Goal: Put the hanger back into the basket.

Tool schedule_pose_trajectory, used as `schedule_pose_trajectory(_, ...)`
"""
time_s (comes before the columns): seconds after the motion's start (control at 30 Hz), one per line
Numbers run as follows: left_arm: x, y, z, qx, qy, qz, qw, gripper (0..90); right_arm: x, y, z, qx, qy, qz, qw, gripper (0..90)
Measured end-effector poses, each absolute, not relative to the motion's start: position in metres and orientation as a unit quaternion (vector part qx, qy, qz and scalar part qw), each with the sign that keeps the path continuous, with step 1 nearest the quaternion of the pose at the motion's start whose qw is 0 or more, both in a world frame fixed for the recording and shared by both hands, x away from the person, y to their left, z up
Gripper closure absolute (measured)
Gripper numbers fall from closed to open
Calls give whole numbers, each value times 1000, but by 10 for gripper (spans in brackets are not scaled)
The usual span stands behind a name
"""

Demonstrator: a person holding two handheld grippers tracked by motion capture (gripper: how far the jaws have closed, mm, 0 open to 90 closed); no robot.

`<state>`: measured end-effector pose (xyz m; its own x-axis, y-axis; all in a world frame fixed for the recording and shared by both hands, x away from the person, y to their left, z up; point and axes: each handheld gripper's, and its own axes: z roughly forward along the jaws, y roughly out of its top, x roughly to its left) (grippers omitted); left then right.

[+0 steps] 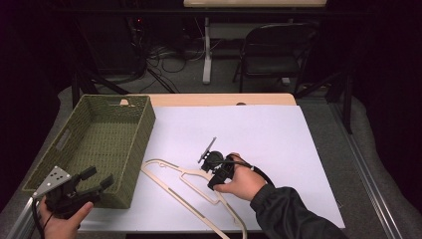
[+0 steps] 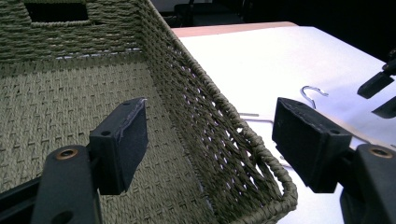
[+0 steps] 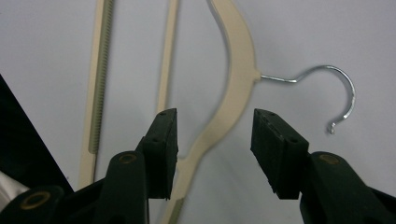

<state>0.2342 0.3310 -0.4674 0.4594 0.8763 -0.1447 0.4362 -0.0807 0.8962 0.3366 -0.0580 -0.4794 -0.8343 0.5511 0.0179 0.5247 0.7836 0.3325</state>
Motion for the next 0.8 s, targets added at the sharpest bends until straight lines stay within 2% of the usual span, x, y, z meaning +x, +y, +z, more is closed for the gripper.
schedule_pose_trajectory(0.07, 234, 331, -468, 700, 469, 225, 489, 266, 336, -52, -480, 281, 946, 154, 52, 518)
schedule_pose_trajectory(0.1, 234, 331, -468, 700, 469, 225, 489, 267, 336, -50, -482, 285, 944, 164, 39, 524)
schedule_pose_trajectory(0.3, 234, 331, -468, 699, 470, 224, 490, 267, 334, -40, -489, 273, 948, 157, 43, 560)
schedule_pose_trajectory(0.63, 234, 331, -468, 700, 471, 224, 489, 267, 333, -31, -502, 273, 952, 135, 36, 550)
schedule_pose_trajectory(0.8, 235, 331, -469, 700, 471, 224, 489, 267, 331, -28, -509, 267, 954, 132, 20, 594)
